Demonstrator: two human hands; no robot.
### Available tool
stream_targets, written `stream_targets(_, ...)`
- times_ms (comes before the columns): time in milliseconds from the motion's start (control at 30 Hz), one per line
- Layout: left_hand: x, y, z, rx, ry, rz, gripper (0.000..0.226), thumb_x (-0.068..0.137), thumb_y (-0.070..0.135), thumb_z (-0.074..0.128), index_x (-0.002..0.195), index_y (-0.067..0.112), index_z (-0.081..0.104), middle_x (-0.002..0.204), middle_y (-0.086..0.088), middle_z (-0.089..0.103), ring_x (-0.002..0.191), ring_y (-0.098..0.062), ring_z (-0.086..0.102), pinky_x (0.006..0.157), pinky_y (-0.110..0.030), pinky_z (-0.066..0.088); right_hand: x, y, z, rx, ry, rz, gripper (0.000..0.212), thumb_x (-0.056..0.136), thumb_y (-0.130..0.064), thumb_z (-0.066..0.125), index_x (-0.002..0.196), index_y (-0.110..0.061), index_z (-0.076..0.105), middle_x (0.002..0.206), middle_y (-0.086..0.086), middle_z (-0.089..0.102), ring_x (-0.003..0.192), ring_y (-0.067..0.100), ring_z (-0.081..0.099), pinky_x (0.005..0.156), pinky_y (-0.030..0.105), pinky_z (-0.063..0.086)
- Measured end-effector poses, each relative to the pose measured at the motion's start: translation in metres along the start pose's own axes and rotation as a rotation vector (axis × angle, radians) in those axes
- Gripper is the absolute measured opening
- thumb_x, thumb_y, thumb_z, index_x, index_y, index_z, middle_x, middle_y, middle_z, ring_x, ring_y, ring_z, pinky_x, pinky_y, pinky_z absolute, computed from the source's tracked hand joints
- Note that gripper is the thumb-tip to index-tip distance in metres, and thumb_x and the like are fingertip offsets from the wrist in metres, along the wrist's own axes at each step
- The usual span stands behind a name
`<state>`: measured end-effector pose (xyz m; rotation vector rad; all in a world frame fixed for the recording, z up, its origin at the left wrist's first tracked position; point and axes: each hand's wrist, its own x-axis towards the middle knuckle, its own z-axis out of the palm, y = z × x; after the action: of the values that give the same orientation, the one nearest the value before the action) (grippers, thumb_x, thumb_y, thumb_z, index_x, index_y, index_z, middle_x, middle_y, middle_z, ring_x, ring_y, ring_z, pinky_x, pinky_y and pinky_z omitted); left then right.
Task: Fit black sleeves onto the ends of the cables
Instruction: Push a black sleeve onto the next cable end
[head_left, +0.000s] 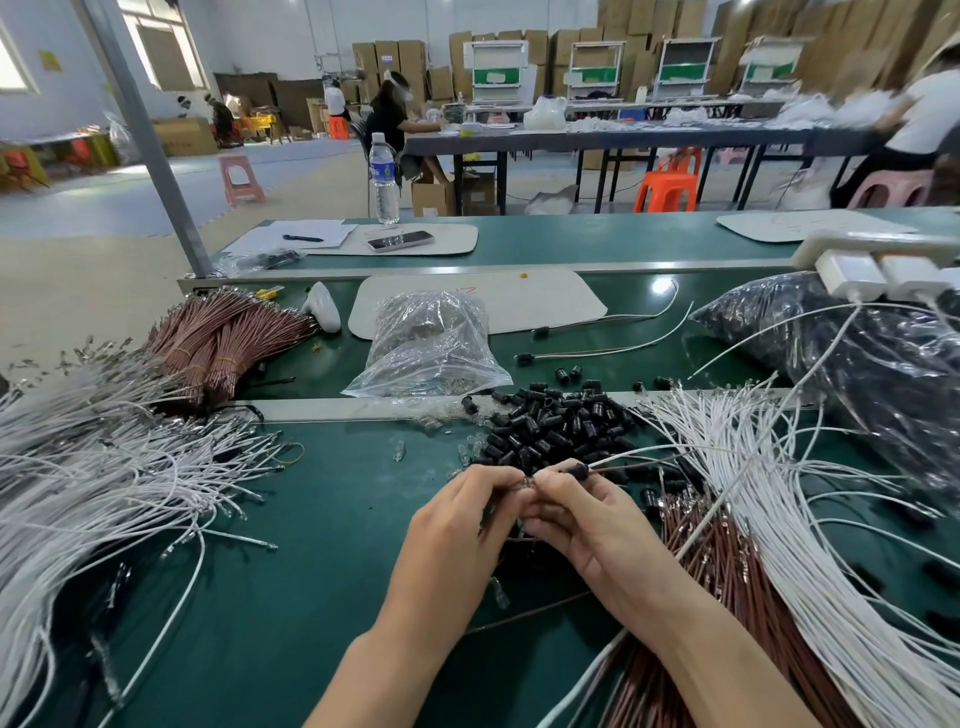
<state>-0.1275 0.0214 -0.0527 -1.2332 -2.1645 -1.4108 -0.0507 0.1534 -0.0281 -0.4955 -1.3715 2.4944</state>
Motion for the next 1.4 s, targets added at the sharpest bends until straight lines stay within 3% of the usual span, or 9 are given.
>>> stream_targets(100,0.0,-0.002,-0.001,0.01,-0.007,0.015,0.014,0.095,0.026,0.067,0.109,0.029,0.064,0.1,0.019,0.066,0.091,0.0,0.065,0.077,-0.021,0.052,0.0,-0.001,0.0,-0.016,-0.014,0.0,0.027,0.097,-0.007,0.061,0.075,-0.011,0.076,0.081,0.014,0.072,0.068,0.014,0.07,0.062,0.021,0.058)
stream_targets(233,0.002,-0.002,-0.002,0.018,-0.026,0.056,0.015,0.099,0.026,0.065,0.114,0.026,0.064,0.102,0.019,0.063,0.091,-0.003,0.065,0.075,-0.026,0.053,0.0,-0.001,0.0,-0.036,-0.023,0.006,0.014,0.084,-0.021,0.072,0.081,-0.008,0.078,0.084,0.014,0.073,0.072,0.015,0.071,0.064,0.021,0.059)
stream_targets(400,0.003,-0.001,-0.006,0.042,-0.003,0.067,0.009,0.098,0.028,0.065,0.106,0.027,0.06,0.098,0.017,0.06,0.087,-0.004,0.063,0.073,-0.022,0.052,0.001,0.001,-0.001,-0.008,-0.014,-0.003,0.055,0.074,-0.04,0.076,0.111,-0.001,0.068,0.089,0.013,0.075,0.073,0.017,0.072,0.064,0.023,0.059)
stream_targets(467,0.003,0.0,-0.007,0.044,0.016,0.055,0.01,0.099,0.034,0.062,0.103,0.025,0.061,0.096,0.017,0.059,0.087,-0.003,0.061,0.073,-0.018,0.05,0.002,0.0,-0.003,0.038,0.038,-0.03,0.049,0.078,-0.044,0.071,0.108,-0.005,0.073,0.089,0.016,0.075,0.074,0.02,0.072,0.063,0.025,0.06)
stream_targets(600,0.002,0.002,-0.007,0.027,0.016,0.018,0.011,0.099,0.035,0.063,0.102,0.025,0.062,0.093,0.018,0.059,0.088,-0.002,0.06,0.073,-0.013,0.047,0.001,0.0,-0.004,0.067,0.061,-0.06,0.029,0.083,-0.035,0.067,0.094,-0.013,0.082,0.09,0.015,0.075,0.076,0.018,0.074,0.064,0.023,0.059)
stream_targets(800,0.002,0.0,-0.004,-0.06,-0.02,-0.013,0.012,0.096,0.026,0.066,0.105,0.032,0.062,0.098,0.021,0.063,0.093,-0.001,0.064,0.078,-0.008,0.046,-0.002,0.001,-0.003,0.05,-0.047,-0.018,0.033,0.082,-0.032,0.071,0.103,-0.009,0.08,0.098,0.015,0.076,0.082,0.017,0.074,0.071,0.025,0.06)
stream_targets(1067,0.004,-0.008,-0.001,-0.125,0.014,-0.049,0.019,0.092,0.022,0.07,0.105,0.036,0.067,0.1,0.025,0.068,0.094,-0.002,0.068,0.078,-0.014,0.052,0.001,0.005,-0.004,0.036,-0.081,-0.015,0.035,0.08,-0.034,0.074,0.107,-0.011,0.079,0.094,0.014,0.075,0.08,0.016,0.072,0.071,0.024,0.059)
stream_targets(1267,0.004,-0.012,-0.001,-0.039,-0.004,-0.121,0.015,0.098,0.032,0.061,0.11,0.041,0.06,0.101,0.023,0.066,0.094,-0.002,0.065,0.079,-0.015,0.049,0.003,0.005,-0.005,0.014,0.116,-0.182,0.026,0.073,-0.024,0.08,0.098,-0.017,0.082,0.09,0.007,0.075,0.085,0.014,0.073,0.071,0.022,0.059)
stream_targets(1400,0.003,-0.009,0.0,-0.031,-0.135,-0.174,0.027,0.099,0.062,0.042,0.121,0.049,0.049,0.107,0.025,0.065,0.098,0.002,0.061,0.082,-0.02,0.049,0.001,0.007,-0.001,-0.126,0.109,-0.219,0.018,0.076,-0.022,0.079,0.094,-0.018,0.081,0.095,0.011,0.078,0.091,0.021,0.076,0.072,0.022,0.059)
